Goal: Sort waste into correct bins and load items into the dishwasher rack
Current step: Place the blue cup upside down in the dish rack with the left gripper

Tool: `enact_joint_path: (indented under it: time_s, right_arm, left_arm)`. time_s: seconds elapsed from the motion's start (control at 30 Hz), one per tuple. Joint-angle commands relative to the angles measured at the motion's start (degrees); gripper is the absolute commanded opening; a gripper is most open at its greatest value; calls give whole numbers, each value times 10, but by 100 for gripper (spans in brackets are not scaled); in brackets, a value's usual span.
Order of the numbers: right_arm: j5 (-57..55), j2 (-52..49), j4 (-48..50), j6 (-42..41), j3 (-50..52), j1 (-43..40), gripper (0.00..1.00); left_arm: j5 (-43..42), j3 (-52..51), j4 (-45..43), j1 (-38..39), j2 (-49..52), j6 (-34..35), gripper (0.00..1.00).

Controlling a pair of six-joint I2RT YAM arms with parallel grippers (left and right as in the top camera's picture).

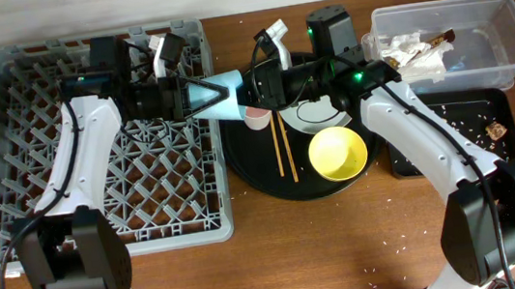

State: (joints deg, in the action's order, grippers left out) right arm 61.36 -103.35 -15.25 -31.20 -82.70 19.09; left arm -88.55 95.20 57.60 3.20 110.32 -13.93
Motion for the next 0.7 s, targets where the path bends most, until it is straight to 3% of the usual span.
enact_joint_path:
  time_s: [0.0,0.03,0.07,0.17,0.27,0.33,0.5,0.57,0.67]
  right_arm:
    - [-16,-9,-4,7,2,-1,5]
    - [-16,-9,-4,7,2,-1,36]
    - [-16,-9,-4,7,2,-2,59]
    - [-16,-9,-21,7,2,-27,84]
    - [-16,-9,-72,29,2,-89,92]
    - [-16,-9,-137,47,2,-134,98]
    - [-18,-9,-273,128,2,-188,99]
    - [-28,-9,-312,155,2,-184,99]
    - [-113,-8,-350,165,2,-160,97]
  left_arm:
    - [-16,6,-1,3,1,-7,71]
    - [-16,6,-1,3,1,-7,68]
    - [-16,6,-1,3,1,-7,66]
    - [-10,17,-6,-20,1,-7,60]
    - [122,53,10,-60,-20,13,59]
    - [312,92,54,-66,-56,28,60]
    - [733,150,236,4,-127,70,60]
    - [782,132,278,45,-125,98,60]
    - [827,50,256,91,-124,153,60]
